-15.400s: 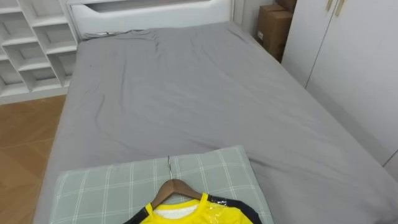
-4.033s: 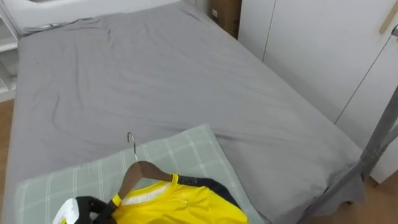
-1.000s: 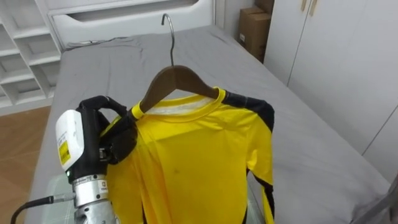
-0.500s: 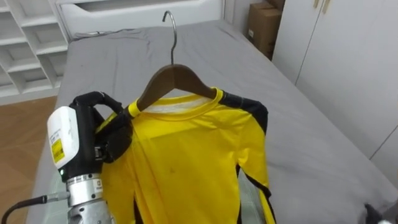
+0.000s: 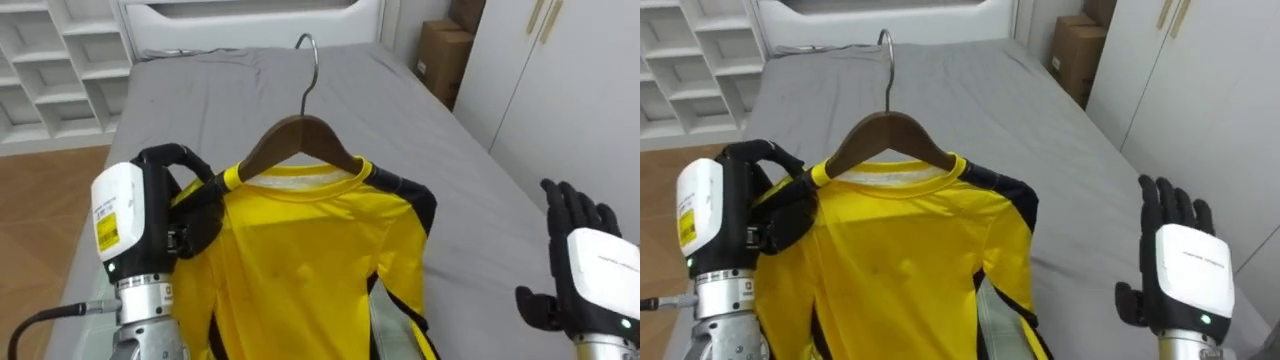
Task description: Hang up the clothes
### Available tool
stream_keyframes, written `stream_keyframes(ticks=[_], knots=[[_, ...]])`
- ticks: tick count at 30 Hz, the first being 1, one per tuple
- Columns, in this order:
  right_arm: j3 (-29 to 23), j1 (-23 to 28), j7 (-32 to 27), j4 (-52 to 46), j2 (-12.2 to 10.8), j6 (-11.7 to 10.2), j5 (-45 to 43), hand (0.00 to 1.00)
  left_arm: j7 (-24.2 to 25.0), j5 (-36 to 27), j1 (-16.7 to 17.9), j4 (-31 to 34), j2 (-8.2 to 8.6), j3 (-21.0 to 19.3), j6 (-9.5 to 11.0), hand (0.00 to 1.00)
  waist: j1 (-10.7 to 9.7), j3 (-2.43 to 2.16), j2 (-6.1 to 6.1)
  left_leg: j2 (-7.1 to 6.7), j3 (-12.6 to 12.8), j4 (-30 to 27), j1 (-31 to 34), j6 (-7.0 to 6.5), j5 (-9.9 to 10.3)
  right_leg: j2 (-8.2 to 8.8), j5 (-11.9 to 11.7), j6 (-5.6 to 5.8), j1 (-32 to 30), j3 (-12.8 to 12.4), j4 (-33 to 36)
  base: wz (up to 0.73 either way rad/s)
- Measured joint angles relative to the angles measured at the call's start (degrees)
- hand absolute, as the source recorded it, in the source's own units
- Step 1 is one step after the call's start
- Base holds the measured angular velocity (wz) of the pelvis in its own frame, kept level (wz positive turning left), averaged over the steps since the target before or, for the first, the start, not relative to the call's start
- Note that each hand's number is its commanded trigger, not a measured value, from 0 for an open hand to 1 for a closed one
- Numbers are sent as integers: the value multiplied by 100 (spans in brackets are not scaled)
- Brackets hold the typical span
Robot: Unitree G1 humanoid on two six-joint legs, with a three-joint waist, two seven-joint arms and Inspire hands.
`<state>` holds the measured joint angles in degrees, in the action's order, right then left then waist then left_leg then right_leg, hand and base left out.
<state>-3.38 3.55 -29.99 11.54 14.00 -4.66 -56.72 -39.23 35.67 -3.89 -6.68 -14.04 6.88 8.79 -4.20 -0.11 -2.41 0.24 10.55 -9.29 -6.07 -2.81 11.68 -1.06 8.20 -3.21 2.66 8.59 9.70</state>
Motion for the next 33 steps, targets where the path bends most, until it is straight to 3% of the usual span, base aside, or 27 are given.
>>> stream_keyframes(ticks=[8, 16, 19, 30, 33], knots=[[223, 11, 599, -1115, 630, -106, 137, 0, 54, 264, 11, 356, -19, -2, 11, 100, 169, 31, -80, 17, 82, 0, 61, 0, 0, -11, -5, -9, -142, -85, 105, -6], [476, 9, 1043, -1219, 631, -198, 13, 0, 238, 251, 11, 356, -19, 0, 12, 100, 335, 81, -172, 6, 69, -1, 75, 0, 0, 1, -5, -8, -146, -67, 96, 0], [495, 5, 1178, -1216, 758, -239, 86, 0, 292, 272, 10, 357, -31, 8, 16, 100, 402, 89, -193, 6, 66, -8, 87, -1, 1, 3, -5, -8, -154, -60, 99, 0], [722, -77, 1797, -1215, 836, -203, 1177, 0, 337, 269, 10, 586, -21, 114, 23, 100, 470, 90, -198, 12, 10, -28, 151, -1, 1, 1, -5, -8, -178, -4, 85, 2], [722, -240, 2074, -1178, 806, -206, 1573, 0, 339, 249, 10, 665, -20, 136, 123, 100, 464, 90, -189, 11, 7, -27, 144, -1, 1, 3, -5, -8, -166, -7, 82, 0]])
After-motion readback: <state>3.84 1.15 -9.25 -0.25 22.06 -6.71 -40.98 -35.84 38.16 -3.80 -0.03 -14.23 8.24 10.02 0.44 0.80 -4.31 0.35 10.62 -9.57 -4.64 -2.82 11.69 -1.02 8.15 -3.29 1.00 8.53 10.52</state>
